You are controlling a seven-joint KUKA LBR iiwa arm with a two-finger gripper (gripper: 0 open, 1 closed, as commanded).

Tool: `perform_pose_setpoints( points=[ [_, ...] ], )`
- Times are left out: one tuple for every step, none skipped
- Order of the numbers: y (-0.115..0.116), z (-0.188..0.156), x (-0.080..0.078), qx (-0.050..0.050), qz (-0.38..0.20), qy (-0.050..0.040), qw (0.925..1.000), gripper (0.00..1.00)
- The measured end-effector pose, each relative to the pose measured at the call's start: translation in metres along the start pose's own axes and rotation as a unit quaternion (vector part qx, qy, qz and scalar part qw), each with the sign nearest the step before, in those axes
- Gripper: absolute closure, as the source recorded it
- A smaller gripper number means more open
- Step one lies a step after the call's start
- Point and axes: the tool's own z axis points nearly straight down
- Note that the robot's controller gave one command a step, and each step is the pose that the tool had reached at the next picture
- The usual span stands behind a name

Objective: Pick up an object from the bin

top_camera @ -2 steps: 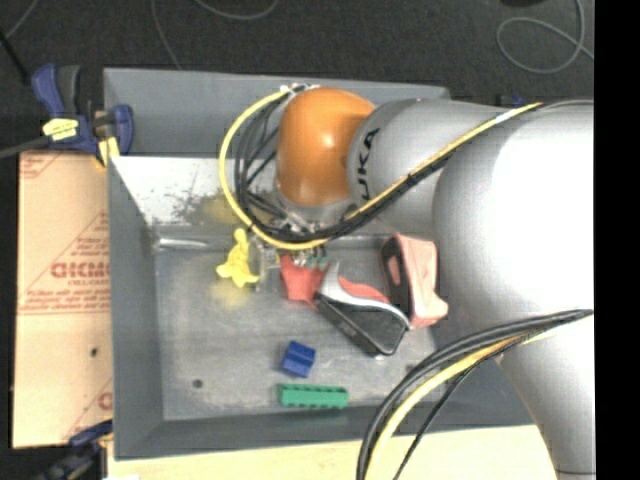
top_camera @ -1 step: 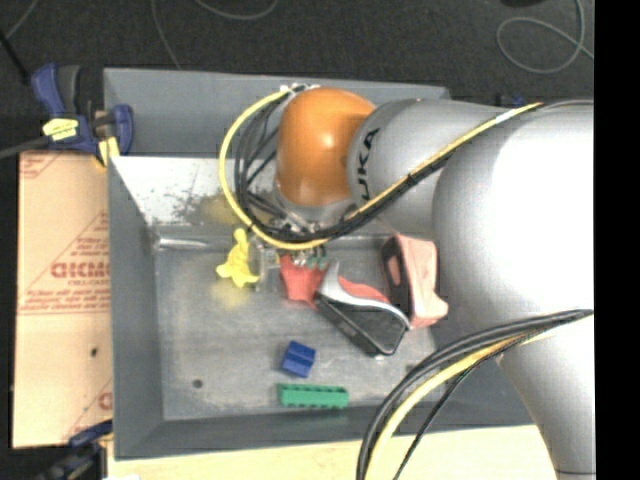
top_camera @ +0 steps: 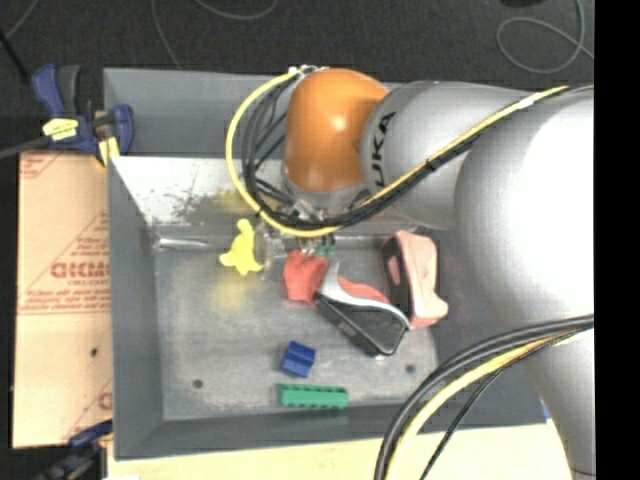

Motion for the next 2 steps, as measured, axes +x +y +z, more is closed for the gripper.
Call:
perform_pose_setpoints(
  points=[
    [0.017,-0.057,-0.005,0.001,-0.015,-0.0019,0.9999,1.0],
    [0.024,-0.102,0.003,0.001,-0.029,0.0006,0.9996,1.0]
  ],
)
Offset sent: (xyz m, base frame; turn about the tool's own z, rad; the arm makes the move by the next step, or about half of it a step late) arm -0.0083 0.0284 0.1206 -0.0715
